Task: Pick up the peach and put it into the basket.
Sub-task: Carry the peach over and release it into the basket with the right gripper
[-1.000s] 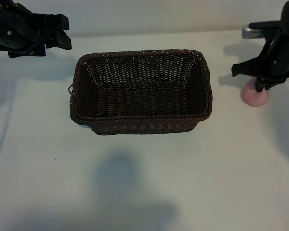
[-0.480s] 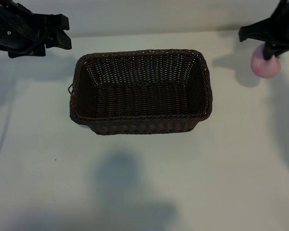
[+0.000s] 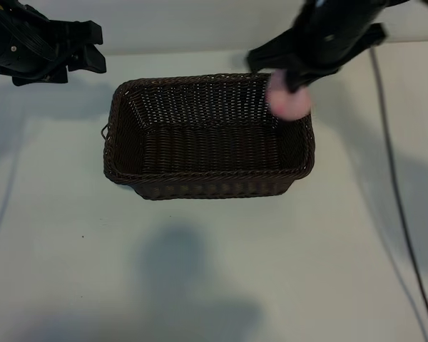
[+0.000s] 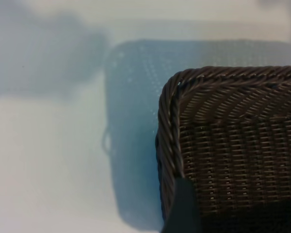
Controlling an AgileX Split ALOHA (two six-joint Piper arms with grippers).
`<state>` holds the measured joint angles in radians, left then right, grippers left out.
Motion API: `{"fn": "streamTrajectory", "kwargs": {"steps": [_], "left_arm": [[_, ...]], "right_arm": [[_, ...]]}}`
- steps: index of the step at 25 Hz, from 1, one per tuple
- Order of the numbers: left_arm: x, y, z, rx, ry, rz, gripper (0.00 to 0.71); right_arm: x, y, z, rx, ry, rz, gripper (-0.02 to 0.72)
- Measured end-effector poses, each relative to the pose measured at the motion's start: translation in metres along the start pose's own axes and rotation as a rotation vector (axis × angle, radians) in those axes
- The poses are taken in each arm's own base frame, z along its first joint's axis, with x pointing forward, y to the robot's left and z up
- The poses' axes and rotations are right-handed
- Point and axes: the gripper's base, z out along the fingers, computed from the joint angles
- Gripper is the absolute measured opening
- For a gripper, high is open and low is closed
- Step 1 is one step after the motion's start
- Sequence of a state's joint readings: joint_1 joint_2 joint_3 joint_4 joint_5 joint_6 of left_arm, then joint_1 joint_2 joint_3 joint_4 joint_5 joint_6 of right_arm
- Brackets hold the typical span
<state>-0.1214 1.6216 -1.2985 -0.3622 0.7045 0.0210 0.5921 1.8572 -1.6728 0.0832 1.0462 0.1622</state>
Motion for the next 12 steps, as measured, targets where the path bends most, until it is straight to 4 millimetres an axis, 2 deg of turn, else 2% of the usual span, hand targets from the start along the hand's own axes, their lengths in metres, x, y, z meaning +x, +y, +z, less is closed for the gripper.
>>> {"fn": "streamTrajectory", "kwargs": {"steps": [4, 12], "left_arm": [[0.000, 0.000, 0.000, 0.000, 0.000, 0.000, 0.552], [0.000, 0.000, 0.000, 0.000, 0.000, -0.001, 0.552]], "right_arm": [[0.004, 0.022, 0.016, -0.019, 0.024, -0.043, 0.040], [0.007, 0.030, 0.091, -0.011, 0.083, -0.075, 0.047]]}}
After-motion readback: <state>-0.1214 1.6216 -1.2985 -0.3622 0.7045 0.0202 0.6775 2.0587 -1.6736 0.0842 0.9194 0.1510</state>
